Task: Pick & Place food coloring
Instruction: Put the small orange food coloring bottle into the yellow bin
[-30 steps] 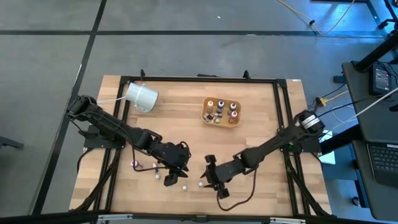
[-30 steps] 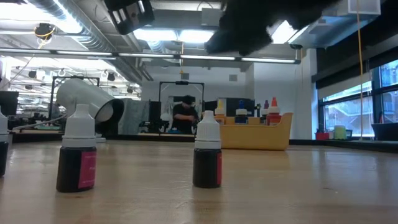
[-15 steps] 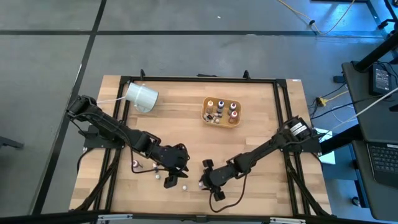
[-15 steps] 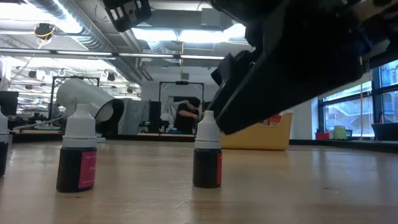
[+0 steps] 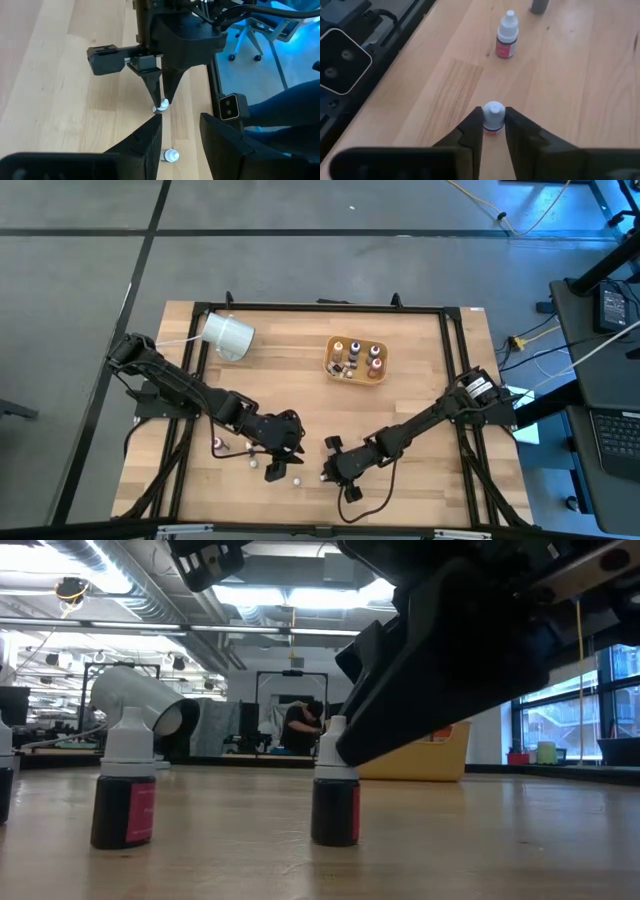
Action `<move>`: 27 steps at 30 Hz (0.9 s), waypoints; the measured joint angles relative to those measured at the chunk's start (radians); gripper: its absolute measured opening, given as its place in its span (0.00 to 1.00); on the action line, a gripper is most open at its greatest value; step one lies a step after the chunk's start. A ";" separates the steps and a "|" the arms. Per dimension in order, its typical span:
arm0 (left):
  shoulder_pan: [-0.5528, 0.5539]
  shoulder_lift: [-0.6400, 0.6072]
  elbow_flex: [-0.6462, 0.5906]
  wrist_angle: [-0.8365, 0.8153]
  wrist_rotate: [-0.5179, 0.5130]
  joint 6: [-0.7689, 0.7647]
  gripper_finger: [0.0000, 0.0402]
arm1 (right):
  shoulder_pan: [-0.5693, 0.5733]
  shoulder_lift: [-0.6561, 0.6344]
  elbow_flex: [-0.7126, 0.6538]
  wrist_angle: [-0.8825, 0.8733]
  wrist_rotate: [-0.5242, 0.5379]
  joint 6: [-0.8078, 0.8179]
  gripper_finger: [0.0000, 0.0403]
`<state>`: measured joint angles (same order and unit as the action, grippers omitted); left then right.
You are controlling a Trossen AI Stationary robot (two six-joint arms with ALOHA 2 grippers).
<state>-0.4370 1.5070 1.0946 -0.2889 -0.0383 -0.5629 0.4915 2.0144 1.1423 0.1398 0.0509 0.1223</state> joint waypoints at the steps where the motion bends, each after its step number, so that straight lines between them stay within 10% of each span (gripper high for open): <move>1: 0.000 0.000 0.000 0.000 0.000 0.000 0.32 | 0.000 0.000 0.000 0.000 0.000 0.000 0.18; 19: 0.000 0.000 0.000 0.000 0.000 0.000 0.32 | 0.000 -0.017 0.000 -0.008 0.000 0.057 0.15; 27: 0.000 0.000 0.000 0.000 0.002 0.000 0.32 | -0.034 -0.212 0.000 -0.119 0.051 0.057 0.16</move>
<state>-0.4370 1.5070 1.0946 -0.2890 -0.0364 -0.5629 0.4571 1.8028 1.1423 0.0210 0.1016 0.1791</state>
